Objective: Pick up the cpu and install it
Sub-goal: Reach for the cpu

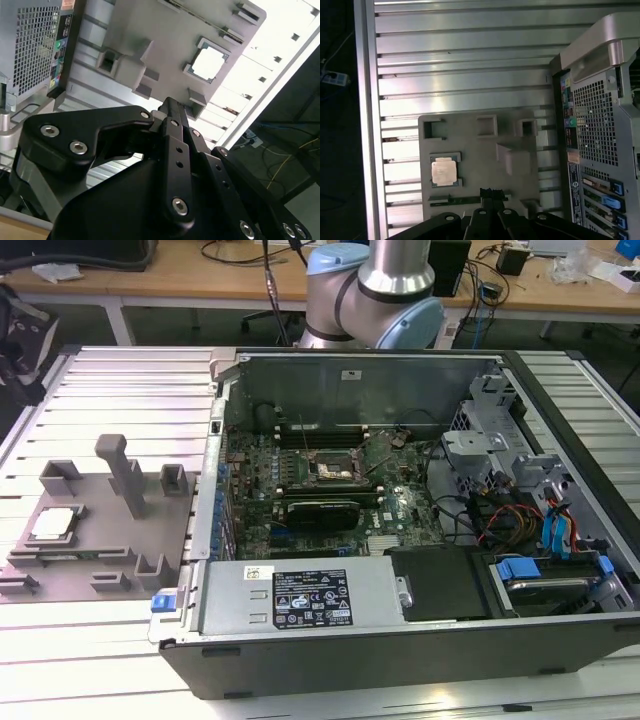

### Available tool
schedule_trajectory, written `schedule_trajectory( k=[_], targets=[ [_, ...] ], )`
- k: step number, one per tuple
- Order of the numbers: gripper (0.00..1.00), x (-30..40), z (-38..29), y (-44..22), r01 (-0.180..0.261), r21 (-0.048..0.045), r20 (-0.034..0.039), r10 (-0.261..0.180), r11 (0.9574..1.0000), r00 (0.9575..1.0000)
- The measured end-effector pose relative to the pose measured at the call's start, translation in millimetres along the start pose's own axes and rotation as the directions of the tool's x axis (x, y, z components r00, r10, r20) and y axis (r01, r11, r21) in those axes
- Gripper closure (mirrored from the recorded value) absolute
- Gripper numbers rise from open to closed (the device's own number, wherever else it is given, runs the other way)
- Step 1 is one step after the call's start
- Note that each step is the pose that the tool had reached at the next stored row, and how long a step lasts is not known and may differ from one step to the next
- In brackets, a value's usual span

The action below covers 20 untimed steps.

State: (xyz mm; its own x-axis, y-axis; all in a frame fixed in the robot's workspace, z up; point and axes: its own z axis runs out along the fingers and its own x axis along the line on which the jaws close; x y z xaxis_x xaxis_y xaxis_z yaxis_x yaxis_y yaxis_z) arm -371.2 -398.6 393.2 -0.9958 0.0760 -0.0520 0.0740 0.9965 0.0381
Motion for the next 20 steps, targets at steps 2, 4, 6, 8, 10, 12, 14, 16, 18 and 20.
schedule_trajectory(
  k=[2,4,6,8,10,12,14,16,18,20],
  targets=[
    [0.89,6.1,-0.4,-0.4,0.000,0.0000,0.0010,0.000,1.0000,1.0000],
    [0.89,13.6,-0.7,-1.0,0.000,-0.0002,0.0022,0.000,1.0000,1.0000],
    [0.89,18.3,-1.0,-1.3,0.000,-0.0002,0.0028,0.000,1.0000,1.0000],
    [0.89,23.5,-1.3,-1.7,0.000,-0.0002,0.0035,0.000,1.0000,1.0000],
    [0.89,28.7,-0.5,-2.1,0.000,-0.0003,0.0040,0.000,1.0000,1.0000],
    [0.89,30.3,4.5,-2.5,0.000,-0.0003,0.0039,0.000,1.0000,1.0000],
    [0.89,30.6,8.9,-2.6,0.000,-0.0003,0.0039,0.000,1.0000,1.0000],
    [0.89,30.9,14.1,-2.8,0.000,-0.0002,0.0038,0.000,1.0000,1.0000],
    [0.89,31.1,17.9,-3.0,0.000,-0.0003,0.0039,0.000,1.0000,1.0000],
    [0.89,31.3,22.0,-3.1,0.000,-0.0002,0.0038,0.000,1.0000,1.0000]
  ],
)
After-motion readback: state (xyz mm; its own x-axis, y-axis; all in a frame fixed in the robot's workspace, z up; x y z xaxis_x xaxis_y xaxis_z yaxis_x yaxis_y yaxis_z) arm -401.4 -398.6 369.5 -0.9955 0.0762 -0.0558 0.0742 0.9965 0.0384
